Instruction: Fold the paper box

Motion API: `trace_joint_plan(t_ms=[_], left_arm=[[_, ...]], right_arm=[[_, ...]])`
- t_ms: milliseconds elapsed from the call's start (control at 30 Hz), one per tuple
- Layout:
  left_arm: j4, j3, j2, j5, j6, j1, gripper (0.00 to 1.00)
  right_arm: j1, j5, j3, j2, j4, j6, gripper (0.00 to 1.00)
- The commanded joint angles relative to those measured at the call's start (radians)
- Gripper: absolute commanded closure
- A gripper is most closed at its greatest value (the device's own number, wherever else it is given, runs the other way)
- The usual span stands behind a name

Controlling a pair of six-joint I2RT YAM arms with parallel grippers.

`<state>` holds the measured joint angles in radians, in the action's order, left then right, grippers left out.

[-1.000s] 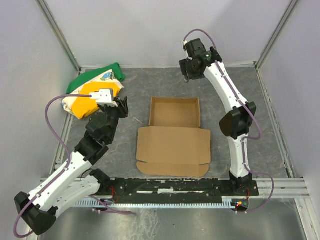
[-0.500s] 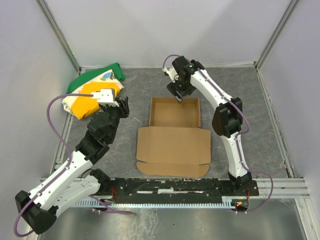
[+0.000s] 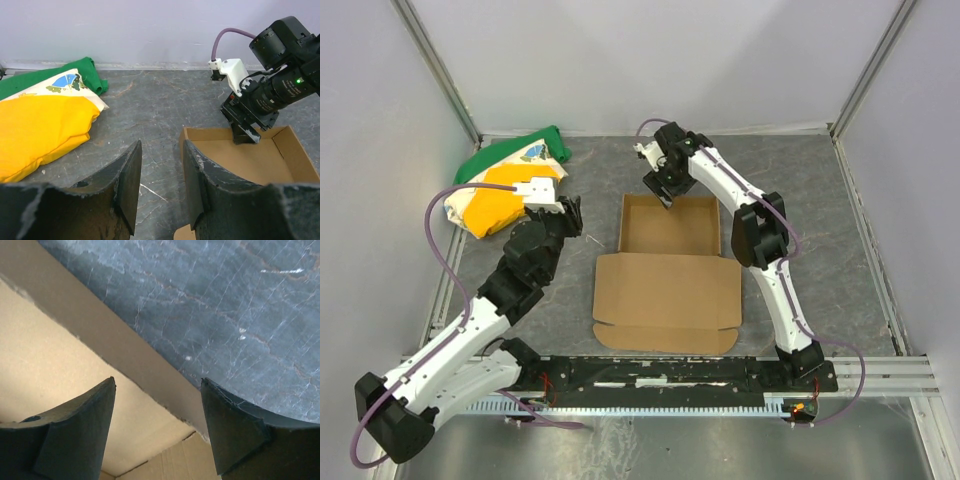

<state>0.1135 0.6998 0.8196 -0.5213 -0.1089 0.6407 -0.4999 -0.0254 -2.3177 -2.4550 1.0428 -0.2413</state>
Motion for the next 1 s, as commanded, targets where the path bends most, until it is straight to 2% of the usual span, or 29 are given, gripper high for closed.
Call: trace_joint_plan(t_ms=[0, 33, 200, 267, 300, 367, 467, 600, 667, 733, 833, 967], left_arm=[[0.047, 0.001, 0.006, -0.012, 0.021, -0.002, 0.54], [0.048, 0.001, 0.009, -0.013, 0.024, -0.002, 0.54], [0.046, 0.003, 0.018, -0.008, 0.019, -0.003, 0.54], [0.046, 0.003, 0.018, -0.002, 0.015, -0.002, 0.54], [0.046, 0.003, 0.019, 0.003, 0.013, -0.002, 0.54], [0.044, 0.006, 0.018, 0.01, 0.005, -0.003, 0.54], [0.04, 0.009, 0.015, 0.018, -0.005, -0.003, 0.54], [0.039, 0.009, 0.005, 0.027, -0.016, -0.003, 0.53], [0.039, 0.009, -0.001, 0.027, -0.019, -0.003, 0.53], [0.039, 0.01, -0.006, 0.027, -0.021, -0.003, 0.53], [0.041, 0.009, -0.013, 0.03, -0.021, -0.002, 0.53], [0.041, 0.009, -0.017, 0.034, -0.03, -0.003, 0.53]], right_arm=[[0.005, 0.015, -0.03, -0.01, -0.122, 0.029, 0.25], [0.006, 0.027, -0.035, -0.017, -0.135, 0.043, 0.3], [0.029, 0.062, -0.064, -0.03, -0.123, 0.173, 0.68], [0.052, 0.06, -0.049, -0.007, -0.112, 0.255, 0.76], [0.066, 0.06, -0.033, 0.008, -0.108, 0.305, 0.85], [0.104, 0.064, 0.024, 0.047, -0.096, 0.468, 0.95], [0.166, -0.024, 0.156, 0.121, -0.093, 0.718, 0.99], [0.168, -0.199, 0.464, 0.29, -0.284, 0.92, 0.95], [0.123, -0.175, 0.564, 0.372, -0.312, 0.959, 0.84], [0.066, -0.097, 0.634, 0.451, -0.298, 0.983, 0.82], [0.03, -0.008, 0.85, 0.622, -0.356, 1.105, 0.83], [0.031, 0.042, 1.156, 0.81, -0.517, 1.306, 0.95]])
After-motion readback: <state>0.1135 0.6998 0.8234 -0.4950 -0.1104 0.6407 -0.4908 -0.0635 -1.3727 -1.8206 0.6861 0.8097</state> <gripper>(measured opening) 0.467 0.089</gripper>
